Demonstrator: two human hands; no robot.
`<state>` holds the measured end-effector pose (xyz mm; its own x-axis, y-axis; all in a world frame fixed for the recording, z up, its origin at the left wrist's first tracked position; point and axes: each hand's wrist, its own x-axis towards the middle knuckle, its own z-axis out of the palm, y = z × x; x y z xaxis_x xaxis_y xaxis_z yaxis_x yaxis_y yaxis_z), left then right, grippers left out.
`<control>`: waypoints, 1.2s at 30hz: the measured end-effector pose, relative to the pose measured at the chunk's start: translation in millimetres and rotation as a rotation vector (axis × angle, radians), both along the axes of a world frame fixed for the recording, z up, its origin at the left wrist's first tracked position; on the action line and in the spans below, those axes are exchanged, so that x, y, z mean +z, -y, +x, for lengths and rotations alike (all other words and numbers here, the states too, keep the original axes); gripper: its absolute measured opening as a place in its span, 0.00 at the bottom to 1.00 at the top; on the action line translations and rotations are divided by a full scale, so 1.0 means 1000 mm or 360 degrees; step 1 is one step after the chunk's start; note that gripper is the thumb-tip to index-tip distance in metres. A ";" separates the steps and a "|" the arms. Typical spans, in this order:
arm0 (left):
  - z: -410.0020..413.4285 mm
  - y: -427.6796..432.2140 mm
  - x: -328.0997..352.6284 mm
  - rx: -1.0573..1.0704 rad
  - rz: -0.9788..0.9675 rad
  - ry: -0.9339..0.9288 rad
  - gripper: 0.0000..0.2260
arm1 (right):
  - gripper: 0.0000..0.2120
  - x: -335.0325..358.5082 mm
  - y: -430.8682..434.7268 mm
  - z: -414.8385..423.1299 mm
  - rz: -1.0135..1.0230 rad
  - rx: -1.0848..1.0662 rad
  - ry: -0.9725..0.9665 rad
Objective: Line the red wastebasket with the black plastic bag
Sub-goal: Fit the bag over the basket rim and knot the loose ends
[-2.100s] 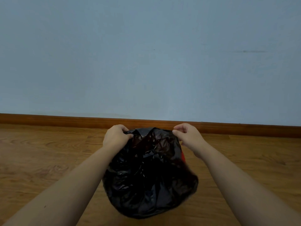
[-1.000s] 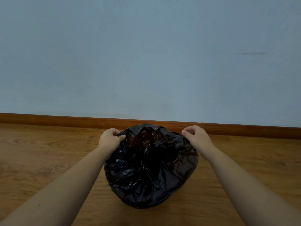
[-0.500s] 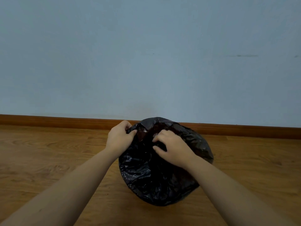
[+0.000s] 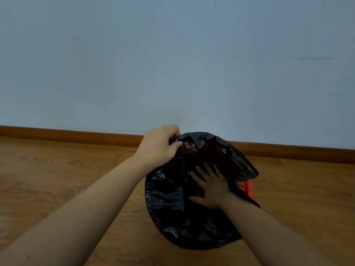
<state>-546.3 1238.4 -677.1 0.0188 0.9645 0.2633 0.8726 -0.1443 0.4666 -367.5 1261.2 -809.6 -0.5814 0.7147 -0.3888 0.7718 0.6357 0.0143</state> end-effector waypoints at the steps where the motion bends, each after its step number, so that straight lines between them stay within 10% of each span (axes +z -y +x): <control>1: 0.001 -0.001 0.005 -0.0044 0.0030 -0.0038 0.05 | 0.38 -0.001 0.000 -0.001 0.0030 -0.0016 0.0050; 17: -0.002 -0.007 0.008 0.0365 0.0496 0.0410 0.06 | 0.32 0.075 0.009 -0.043 -0.0343 -0.0558 -0.1090; 32: 0.009 0.000 0.050 0.0289 0.0968 0.0529 0.06 | 0.34 0.096 0.007 -0.047 -0.0363 -0.0348 -0.0817; 36: -0.003 -0.005 0.052 0.0319 0.0888 0.0410 0.07 | 0.33 0.101 0.013 -0.040 0.0232 -0.0168 -0.0974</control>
<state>-549.1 1243.0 -625.0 -0.2782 0.6595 0.6984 0.7778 -0.2719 0.5666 -407.7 1248.0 -709.1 -0.5911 0.8007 0.0969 0.7260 0.5806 -0.3685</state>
